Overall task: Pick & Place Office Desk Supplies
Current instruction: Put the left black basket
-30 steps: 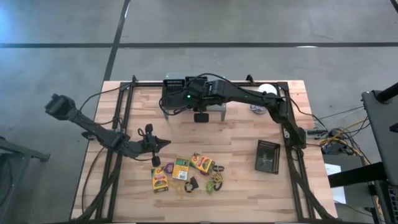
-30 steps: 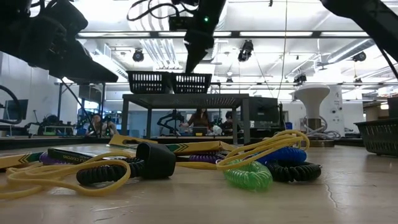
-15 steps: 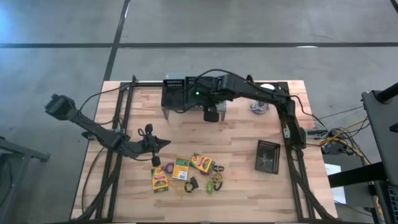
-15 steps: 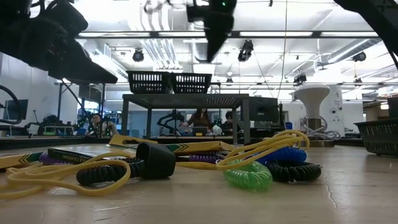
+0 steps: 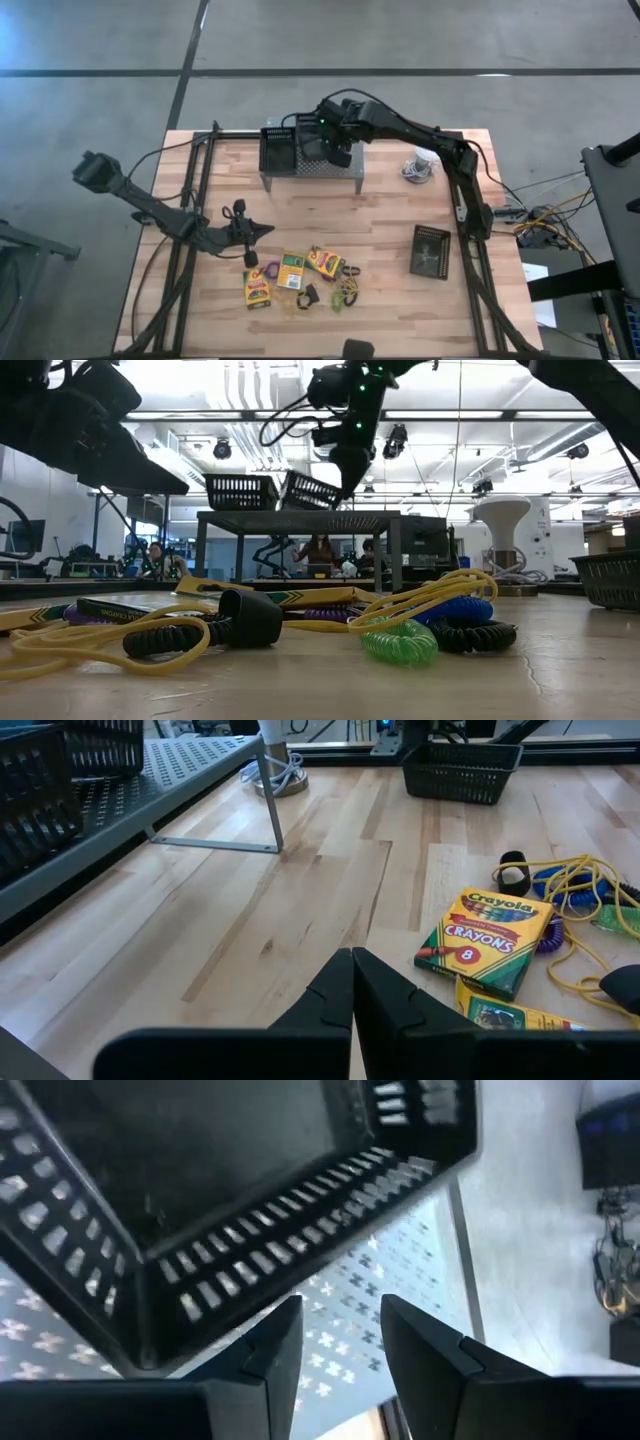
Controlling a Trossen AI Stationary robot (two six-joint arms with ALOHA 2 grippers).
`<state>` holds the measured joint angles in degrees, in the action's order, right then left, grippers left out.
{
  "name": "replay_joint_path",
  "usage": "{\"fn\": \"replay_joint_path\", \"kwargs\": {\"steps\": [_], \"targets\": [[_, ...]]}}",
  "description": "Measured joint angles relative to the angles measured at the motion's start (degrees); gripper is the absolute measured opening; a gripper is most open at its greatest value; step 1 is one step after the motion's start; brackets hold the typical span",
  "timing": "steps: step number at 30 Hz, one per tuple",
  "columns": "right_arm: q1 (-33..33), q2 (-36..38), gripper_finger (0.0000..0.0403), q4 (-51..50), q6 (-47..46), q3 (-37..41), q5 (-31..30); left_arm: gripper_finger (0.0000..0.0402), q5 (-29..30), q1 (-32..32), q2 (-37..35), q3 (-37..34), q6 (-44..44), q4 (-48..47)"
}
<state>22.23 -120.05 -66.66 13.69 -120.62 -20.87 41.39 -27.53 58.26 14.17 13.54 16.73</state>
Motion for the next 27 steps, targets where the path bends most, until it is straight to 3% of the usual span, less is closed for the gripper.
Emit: {"fn": "replay_joint_path", "kwargs": {"steps": [8, 17, 22, 27], "targets": [[-2.13, 2.80, 0.0116, -0.53, 0.13, 0.23, 0.50, 0.0006, 0.00, 0.01, 0.00, 0.01, -0.02, 0.02], [-6.25, 7.69, 0.0121, -1.08, 1.82, 1.72, 5.04, 0.0006, 0.02, 0.01, 0.00, 0.02, -0.02, 0.11], [-5.33, 8.71, 0.0126, 2.93, 4.47, 3.73, 15.77, 0.0006, 0.01, 0.00, 0.00, 0.02, -0.02, 0.09], [-3.58, 7.81, 0.0160, 8.02, 8.36, 6.30, 20.63, 0.0006, 0.01, 0.00, 0.00, 0.02, -0.02, 0.12]]}}
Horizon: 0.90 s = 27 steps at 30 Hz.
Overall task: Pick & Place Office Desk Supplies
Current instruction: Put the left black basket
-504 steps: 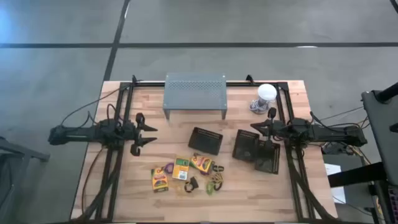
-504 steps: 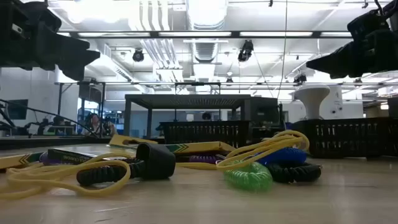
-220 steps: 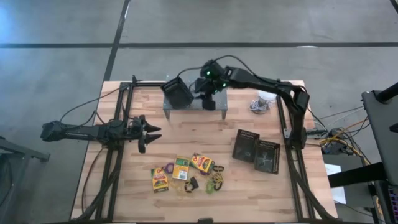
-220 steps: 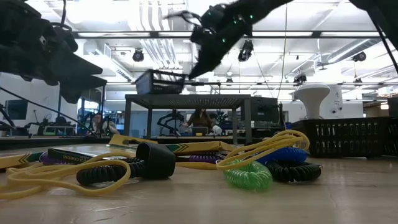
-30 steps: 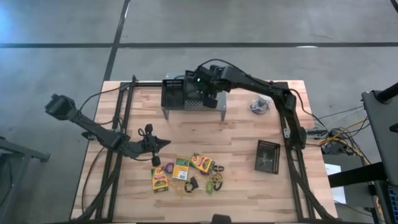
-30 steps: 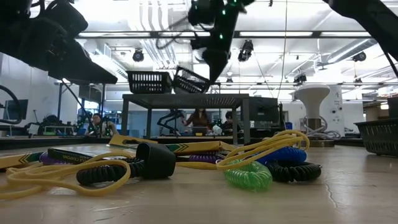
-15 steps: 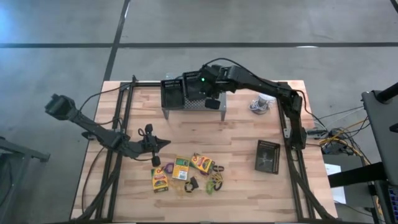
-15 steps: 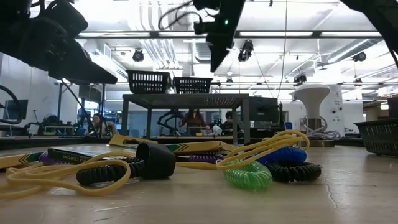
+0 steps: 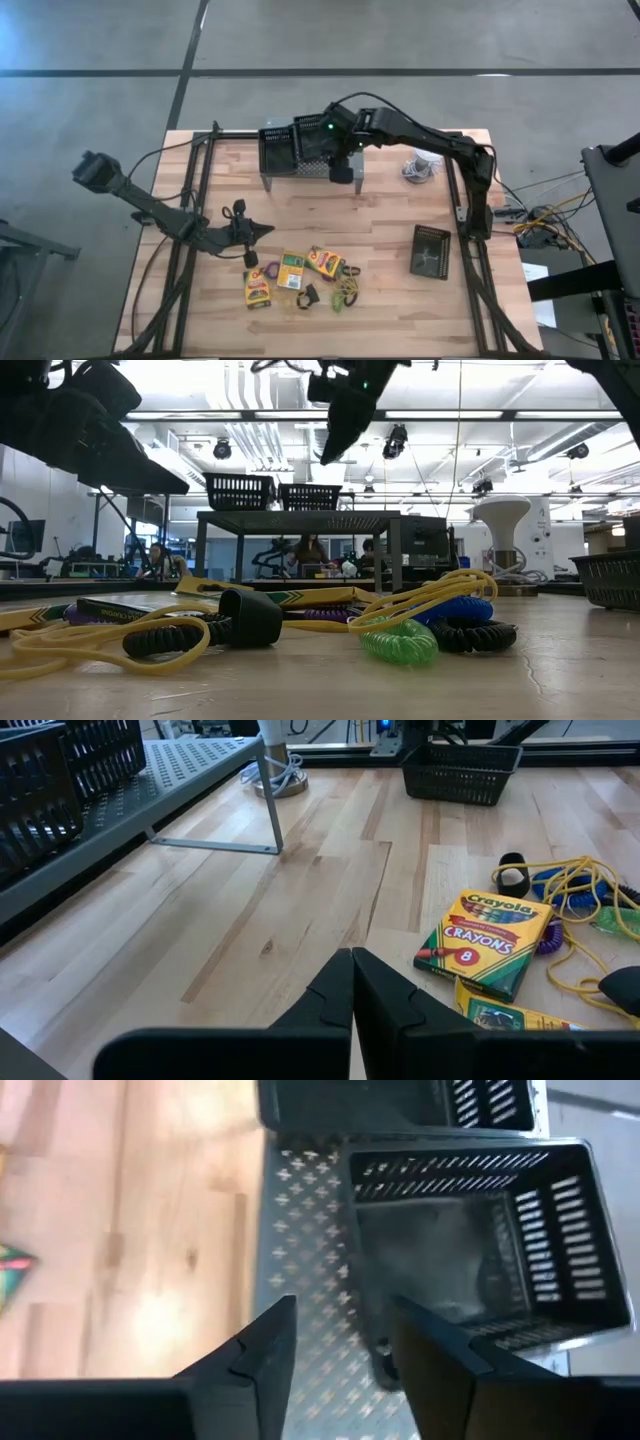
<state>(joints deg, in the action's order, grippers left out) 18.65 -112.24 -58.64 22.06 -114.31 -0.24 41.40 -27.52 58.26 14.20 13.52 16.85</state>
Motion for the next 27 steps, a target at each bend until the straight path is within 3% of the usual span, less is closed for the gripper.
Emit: {"fn": "replay_joint_path", "kwargs": {"steps": [8, 21, 27], "targets": [[0.63, -0.38, 0.0194, 6.87, 5.36, 5.20, 0.46, 0.0006, 0.01, 0.01, 0.00, 0.00, -0.01, -0.05], [1.12, -0.34, 0.0092, 6.17, 2.14, 5.33, 3.24, 0.0006, 0.03, 0.02, 0.00, 0.00, 0.00, -0.05], [0.99, -0.34, 0.0090, 7.49, 1.89, 5.31, 3.34, 0.0006, 0.07, 0.03, 0.00, 0.00, -0.01, -0.05]]}}
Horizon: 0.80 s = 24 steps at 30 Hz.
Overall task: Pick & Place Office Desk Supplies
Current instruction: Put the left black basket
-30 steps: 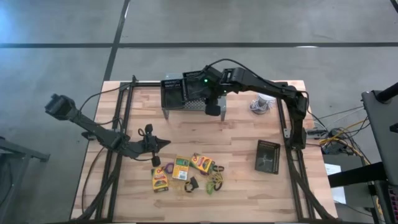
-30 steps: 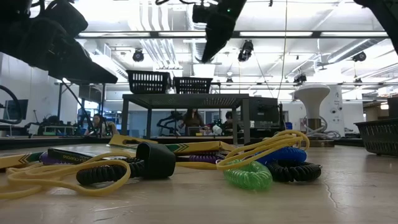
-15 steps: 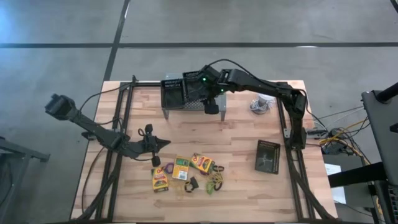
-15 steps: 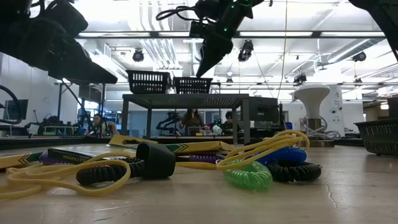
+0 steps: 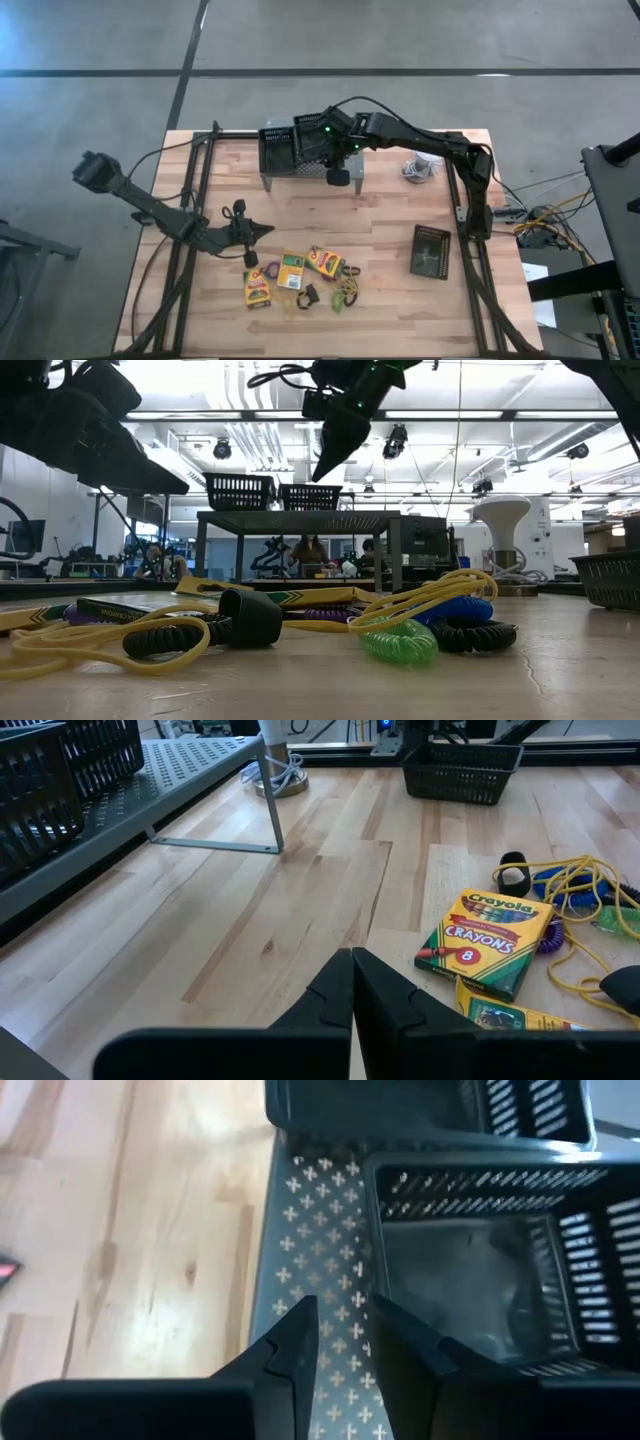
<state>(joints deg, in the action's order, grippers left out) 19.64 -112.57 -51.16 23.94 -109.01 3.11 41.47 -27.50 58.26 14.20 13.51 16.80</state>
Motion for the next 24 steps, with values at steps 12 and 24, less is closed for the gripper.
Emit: {"fn": "replay_joint_path", "kwargs": {"steps": [12, 24], "targets": [[0.66, -1.05, 0.0151, 1.52, 2.91, 0.72, 0.06, 0.0006, 0.13, 0.01, 0.00, 0.00, -0.02, -0.09], [0.04, -0.80, 0.0033, 0.84, 1.71, 0.77, 0.53, 0.0006, 0.13, 0.07, 0.00, 0.00, -0.04, -0.11]]}}
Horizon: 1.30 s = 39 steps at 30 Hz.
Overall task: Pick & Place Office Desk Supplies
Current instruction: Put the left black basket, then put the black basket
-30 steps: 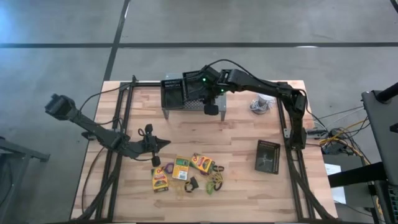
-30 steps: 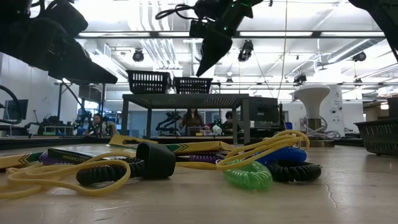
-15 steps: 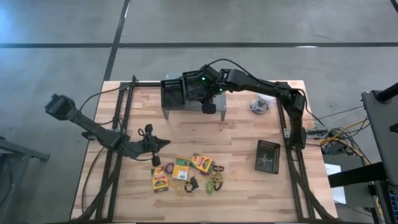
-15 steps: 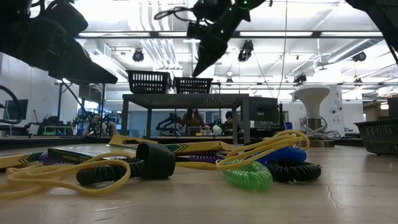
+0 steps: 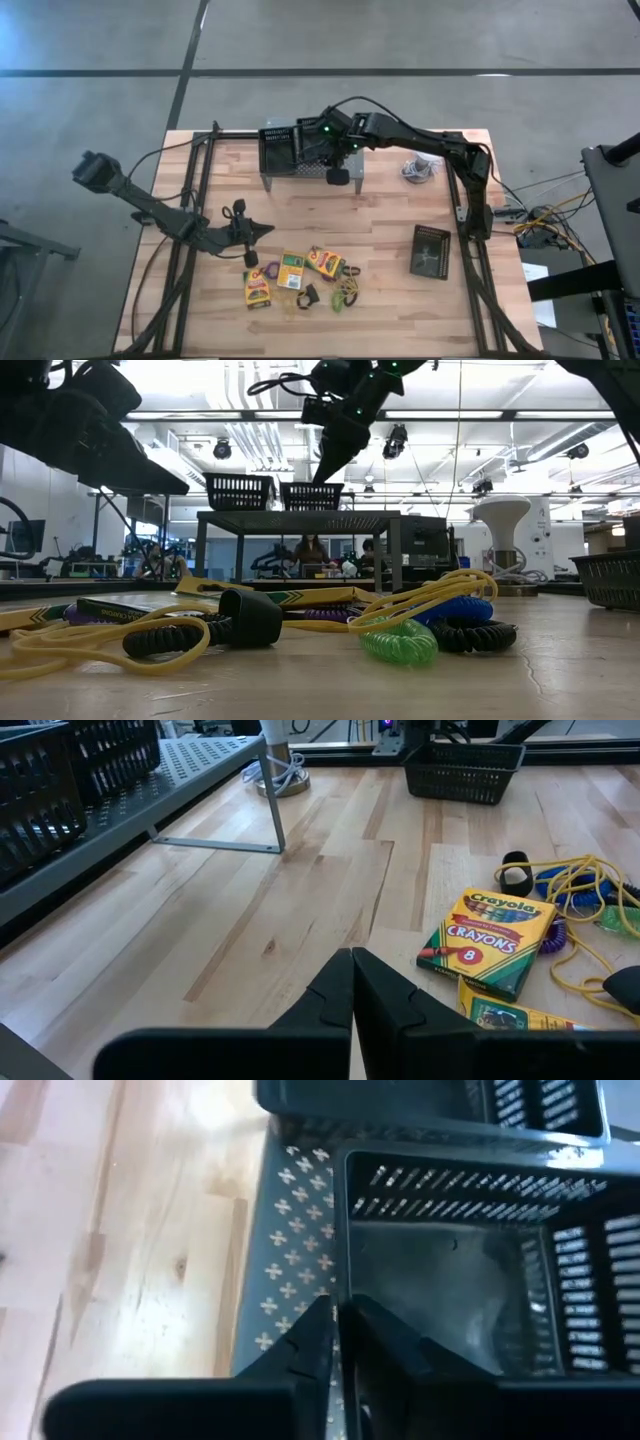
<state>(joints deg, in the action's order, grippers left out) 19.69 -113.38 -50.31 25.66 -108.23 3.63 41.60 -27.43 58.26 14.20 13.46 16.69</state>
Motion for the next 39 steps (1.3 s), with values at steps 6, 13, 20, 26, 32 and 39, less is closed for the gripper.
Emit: {"fn": "replay_joint_path", "kwargs": {"steps": [6, 13, 20, 26, 32, 39], "targets": [[-1.76, 0.17, 0.0015, 0.53, -1.30, -0.47, 0.05, 0.0006, 0.00, 0.03, 0.00, 0.00, -0.14, -0.02], [-3.43, 0.17, 0.0028, 1.65, -2.52, -0.67, -0.08, 0.0006, 0.00, 0.03, 0.00, 0.00, -0.12, -0.02], [-3.28, 0.21, 0.0056, 1.67, -5.50, -0.69, -0.15, 0.0006, 0.00, 0.03, 0.00, 0.00, -0.10, -0.04], [-3.82, 0.82, 0.0118, 2.14, -5.06, -1.18, -0.24, 0.0006, 0.00, 0.03, 0.00, 0.00, 0.03, -0.04], [-6.98, 6.57, 0.0149, -7.45, -10.39, -3.24, -1.09, 0.0006, -0.02, 0.03, 0.00, 0.00, 0.05, -0.42], [-16.51, 15.87, 0.0138, -19.37, -25.12, 5.06, -9.83, 0.0006, -0.02, 0.03, -0.02, 0.00, 0.34, -0.42]]}}
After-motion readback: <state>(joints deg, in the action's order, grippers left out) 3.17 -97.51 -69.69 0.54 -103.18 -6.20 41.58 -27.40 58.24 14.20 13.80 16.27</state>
